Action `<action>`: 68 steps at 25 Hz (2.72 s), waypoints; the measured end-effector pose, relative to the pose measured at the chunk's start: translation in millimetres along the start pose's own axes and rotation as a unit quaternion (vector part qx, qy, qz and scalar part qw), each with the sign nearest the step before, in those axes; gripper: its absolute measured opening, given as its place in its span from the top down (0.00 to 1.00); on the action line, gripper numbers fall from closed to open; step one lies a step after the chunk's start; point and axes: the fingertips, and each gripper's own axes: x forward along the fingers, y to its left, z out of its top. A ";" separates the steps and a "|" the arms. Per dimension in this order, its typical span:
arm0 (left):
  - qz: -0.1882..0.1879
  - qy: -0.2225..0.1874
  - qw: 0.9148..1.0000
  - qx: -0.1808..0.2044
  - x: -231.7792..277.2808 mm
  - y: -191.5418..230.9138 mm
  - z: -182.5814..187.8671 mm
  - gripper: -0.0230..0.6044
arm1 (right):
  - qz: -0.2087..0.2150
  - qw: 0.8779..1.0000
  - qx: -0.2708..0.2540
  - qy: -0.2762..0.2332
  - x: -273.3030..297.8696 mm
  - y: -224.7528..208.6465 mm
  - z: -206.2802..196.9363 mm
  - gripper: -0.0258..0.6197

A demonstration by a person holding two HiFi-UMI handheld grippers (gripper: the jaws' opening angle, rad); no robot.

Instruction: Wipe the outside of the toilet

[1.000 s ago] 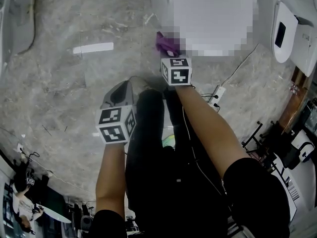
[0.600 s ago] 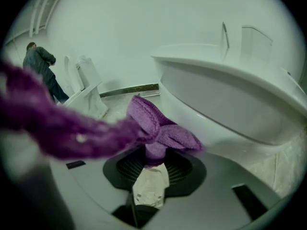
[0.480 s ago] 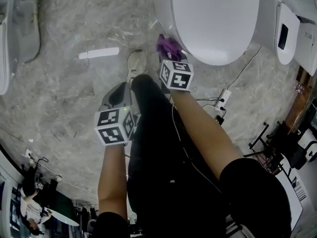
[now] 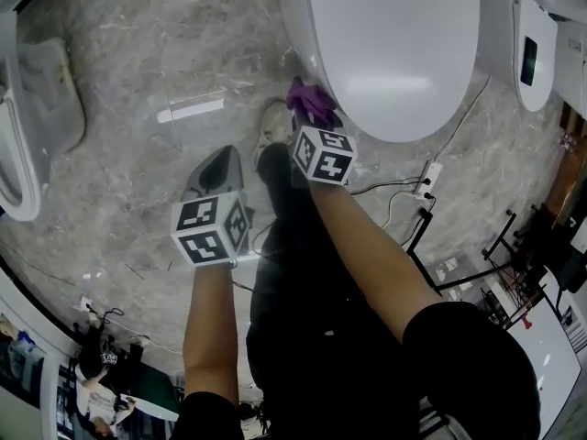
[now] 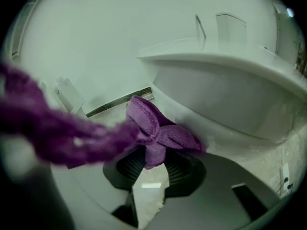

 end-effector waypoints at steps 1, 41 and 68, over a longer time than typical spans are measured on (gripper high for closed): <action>-0.001 0.003 1.000 0.000 1.5 2.4 7.9 0.95 | -0.003 1.000 0.009 0.001 1.9 1.9 3.4 0.79; -0.066 0.085 0.981 0.158 83.1 93.1 274.8 0.95 | -0.127 0.967 0.218 -0.043 130.1 54.8 166.9 0.79; -0.123 0.144 0.958 0.216 129.5 140.3 347.0 0.95 | -0.125 0.943 0.286 -0.112 251.3 92.6 332.2 0.79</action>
